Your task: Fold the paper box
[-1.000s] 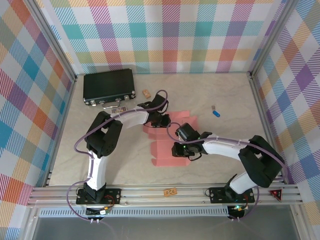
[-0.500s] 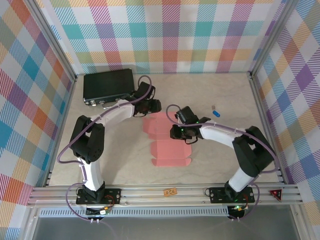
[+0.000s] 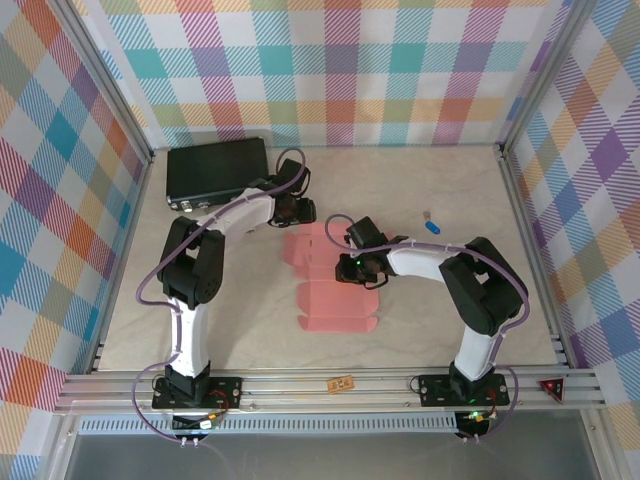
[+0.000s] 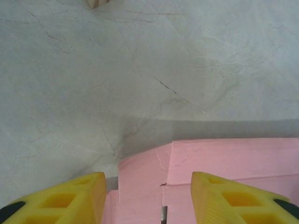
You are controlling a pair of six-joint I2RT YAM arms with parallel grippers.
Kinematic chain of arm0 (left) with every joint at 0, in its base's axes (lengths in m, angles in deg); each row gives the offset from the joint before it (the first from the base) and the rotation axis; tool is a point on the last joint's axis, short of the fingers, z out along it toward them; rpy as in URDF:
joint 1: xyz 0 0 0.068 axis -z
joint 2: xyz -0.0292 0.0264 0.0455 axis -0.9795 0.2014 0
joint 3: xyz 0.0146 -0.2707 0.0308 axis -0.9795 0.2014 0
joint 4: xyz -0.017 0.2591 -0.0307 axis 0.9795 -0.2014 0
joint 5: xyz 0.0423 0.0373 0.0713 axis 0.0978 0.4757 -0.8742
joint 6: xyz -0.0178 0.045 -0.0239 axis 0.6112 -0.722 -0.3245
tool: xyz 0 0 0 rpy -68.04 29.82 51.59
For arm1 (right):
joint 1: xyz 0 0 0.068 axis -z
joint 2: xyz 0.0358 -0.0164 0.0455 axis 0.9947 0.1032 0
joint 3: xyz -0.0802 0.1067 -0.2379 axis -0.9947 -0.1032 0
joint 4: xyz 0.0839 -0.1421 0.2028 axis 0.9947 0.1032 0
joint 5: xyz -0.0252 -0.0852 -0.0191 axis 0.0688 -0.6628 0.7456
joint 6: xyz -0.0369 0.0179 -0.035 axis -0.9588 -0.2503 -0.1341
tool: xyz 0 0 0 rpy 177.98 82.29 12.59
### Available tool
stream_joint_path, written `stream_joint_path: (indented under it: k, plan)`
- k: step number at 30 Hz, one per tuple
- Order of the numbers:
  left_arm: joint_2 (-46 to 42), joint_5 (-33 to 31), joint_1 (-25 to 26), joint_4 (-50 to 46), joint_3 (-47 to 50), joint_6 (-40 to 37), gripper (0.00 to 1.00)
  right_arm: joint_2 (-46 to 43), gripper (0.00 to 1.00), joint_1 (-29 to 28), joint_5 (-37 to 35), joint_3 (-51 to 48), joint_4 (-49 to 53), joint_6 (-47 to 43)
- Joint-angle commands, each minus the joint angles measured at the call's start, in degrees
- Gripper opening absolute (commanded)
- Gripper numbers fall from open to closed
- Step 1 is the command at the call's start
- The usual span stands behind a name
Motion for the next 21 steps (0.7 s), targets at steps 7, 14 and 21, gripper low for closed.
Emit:
stream_joint_path:
  k: [7, 14, 21]
  plan:
    - [4.03, -0.33, -0.38, -4.65, -4.24, -1.38, 0.49, 1.59, 0.18, -0.39, 0.14, -2.06, 2.31, 1.05]
    - [5.43, 1.3, -0.64, -5.38, -5.4, -2.37, 0.45, 1.68, 0.18, -0.32, 0.21, -1.54, 2.69, 1.03]
    - [3.41, 6.78, -0.73, -2.78, -3.92, -2.82, 0.42, 1.76, 0.18, -0.29, 0.22, -1.28, 3.07, 0.85]
